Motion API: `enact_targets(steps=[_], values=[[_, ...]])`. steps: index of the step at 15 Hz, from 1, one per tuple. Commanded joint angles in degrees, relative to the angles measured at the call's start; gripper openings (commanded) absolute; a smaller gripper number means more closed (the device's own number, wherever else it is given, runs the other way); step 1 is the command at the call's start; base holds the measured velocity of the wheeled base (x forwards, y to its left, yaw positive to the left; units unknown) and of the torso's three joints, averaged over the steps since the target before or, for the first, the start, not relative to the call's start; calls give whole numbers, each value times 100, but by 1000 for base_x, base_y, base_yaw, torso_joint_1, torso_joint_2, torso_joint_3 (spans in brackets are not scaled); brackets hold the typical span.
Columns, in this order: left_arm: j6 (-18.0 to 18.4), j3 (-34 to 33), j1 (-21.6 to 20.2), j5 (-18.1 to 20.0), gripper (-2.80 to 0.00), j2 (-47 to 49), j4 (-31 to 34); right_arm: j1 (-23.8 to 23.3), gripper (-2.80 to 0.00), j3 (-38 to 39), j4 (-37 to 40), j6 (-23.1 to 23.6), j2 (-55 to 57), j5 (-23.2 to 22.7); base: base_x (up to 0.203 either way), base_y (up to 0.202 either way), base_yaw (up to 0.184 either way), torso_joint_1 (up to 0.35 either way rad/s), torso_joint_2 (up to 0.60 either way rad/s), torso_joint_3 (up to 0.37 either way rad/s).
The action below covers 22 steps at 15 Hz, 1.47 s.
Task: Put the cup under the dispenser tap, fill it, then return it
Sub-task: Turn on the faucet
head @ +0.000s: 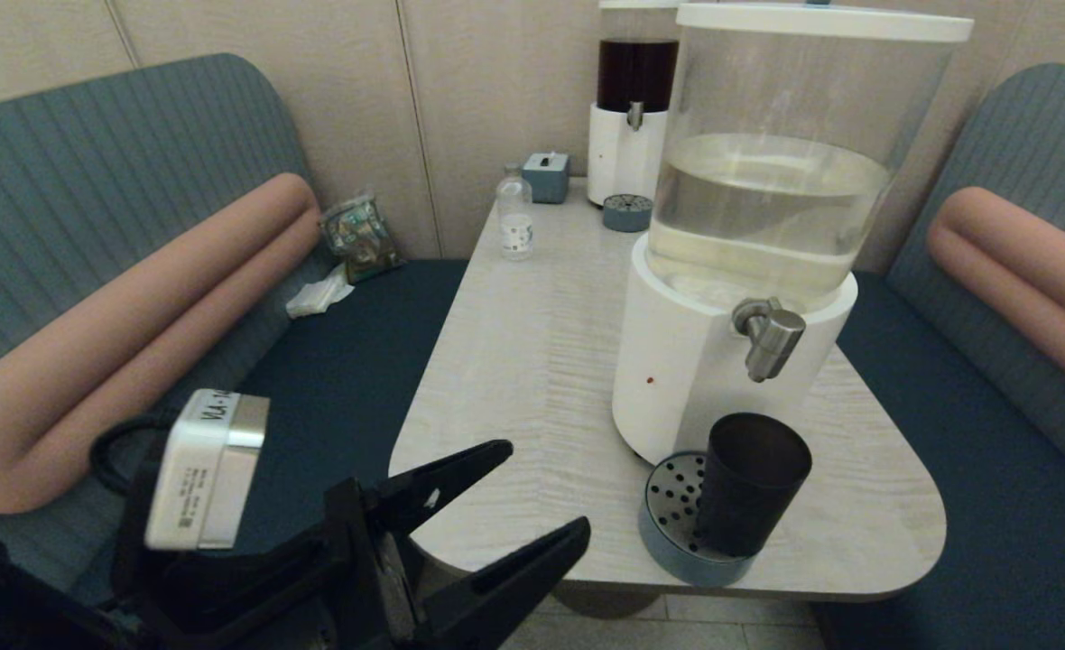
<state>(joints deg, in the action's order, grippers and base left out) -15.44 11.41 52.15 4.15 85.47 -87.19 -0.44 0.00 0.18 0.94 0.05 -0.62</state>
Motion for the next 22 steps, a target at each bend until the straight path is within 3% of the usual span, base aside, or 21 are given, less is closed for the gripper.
enact_targets(steps=[1, 6, 18, 19, 22], values=[[-64, -76, -127, -73, -280, -470, -48, 0, -280, 4, -1, 3, 4, 1, 0, 0, 0, 0, 0, 0], [-82, -353, -730, -98, -280, -1164, -48, 0, -280, 9, -1, 3, 4, 1, 0, 0, 0, 0, 0, 0], [-80, -345, -1260, -133, -280, -1417, -48, 0, -280, 9, -1, 3, 4, 1, 0, 0, 0, 0, 0, 0], [-77, -357, -1431, -163, -280, -1472, -48, 0, -280, 1, -1, 3, 4, 1, 0, 0, 0, 0, 0, 0], [-80, -395, -2574, -193, -280, -1979, -48, 0, -280, 9, -1, 3, 4, -8, 0, 0, 0, 0, 0, 0]])
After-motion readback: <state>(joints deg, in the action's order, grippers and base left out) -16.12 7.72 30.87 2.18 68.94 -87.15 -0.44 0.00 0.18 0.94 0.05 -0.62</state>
